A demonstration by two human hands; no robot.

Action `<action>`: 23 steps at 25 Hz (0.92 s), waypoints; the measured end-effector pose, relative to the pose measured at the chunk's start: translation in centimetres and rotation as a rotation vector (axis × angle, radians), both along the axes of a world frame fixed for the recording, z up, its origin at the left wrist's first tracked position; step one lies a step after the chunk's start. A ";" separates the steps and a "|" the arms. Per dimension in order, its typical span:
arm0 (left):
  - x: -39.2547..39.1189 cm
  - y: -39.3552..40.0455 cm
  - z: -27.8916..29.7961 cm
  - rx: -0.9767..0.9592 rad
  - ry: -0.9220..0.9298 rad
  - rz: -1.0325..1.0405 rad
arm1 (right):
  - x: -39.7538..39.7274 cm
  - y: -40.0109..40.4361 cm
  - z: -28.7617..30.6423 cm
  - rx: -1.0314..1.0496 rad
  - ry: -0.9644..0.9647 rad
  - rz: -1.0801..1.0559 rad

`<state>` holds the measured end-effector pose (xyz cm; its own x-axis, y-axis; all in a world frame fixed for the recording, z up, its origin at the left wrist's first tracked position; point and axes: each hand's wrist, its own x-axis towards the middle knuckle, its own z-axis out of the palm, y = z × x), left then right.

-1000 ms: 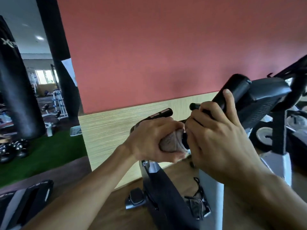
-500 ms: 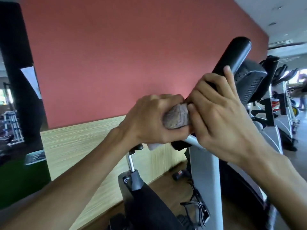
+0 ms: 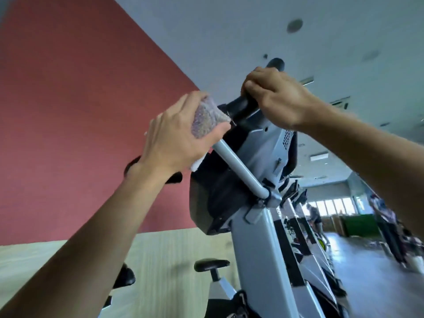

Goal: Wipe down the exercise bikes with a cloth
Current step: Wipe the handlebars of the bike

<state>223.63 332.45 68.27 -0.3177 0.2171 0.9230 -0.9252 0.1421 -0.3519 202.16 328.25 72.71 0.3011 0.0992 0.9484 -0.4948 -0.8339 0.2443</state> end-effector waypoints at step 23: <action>-2.1 -3.7 0.3 -0.478 -0.122 0.191 | -2.1 -3.2 -1.1 0.058 -0.018 0.196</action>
<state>221.55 328.79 68.52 -0.4916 0.5327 0.6889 -0.8672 -0.2273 -0.4430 200.07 325.09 71.64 0.2646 0.0988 0.9593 -0.3257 -0.9271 0.1853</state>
